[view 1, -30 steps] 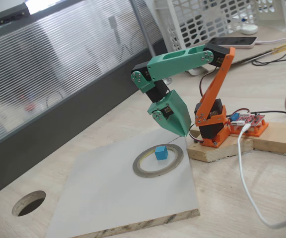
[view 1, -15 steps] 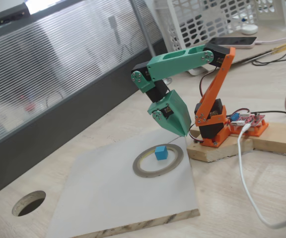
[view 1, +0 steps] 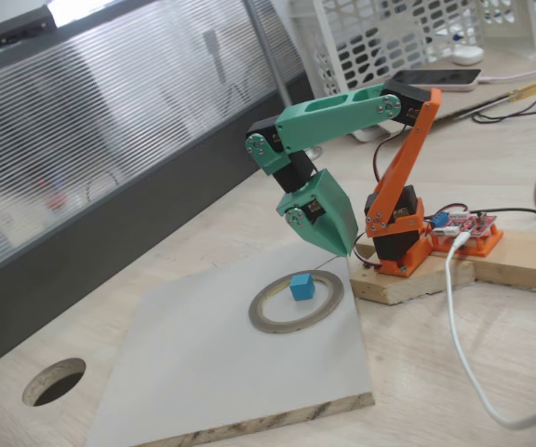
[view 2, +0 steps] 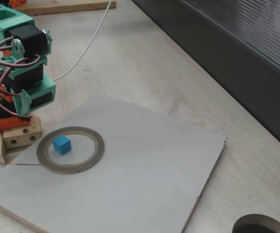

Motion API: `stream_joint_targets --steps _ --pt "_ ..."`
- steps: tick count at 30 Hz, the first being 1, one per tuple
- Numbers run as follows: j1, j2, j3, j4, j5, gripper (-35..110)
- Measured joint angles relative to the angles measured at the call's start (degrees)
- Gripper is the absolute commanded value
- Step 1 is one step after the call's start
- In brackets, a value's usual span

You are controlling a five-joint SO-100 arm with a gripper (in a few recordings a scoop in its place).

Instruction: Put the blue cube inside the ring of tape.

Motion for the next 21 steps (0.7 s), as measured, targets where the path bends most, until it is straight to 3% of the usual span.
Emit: stream_joint_targets --steps 21 --pt "0.4 0.0 0.0 0.0 0.0 3"
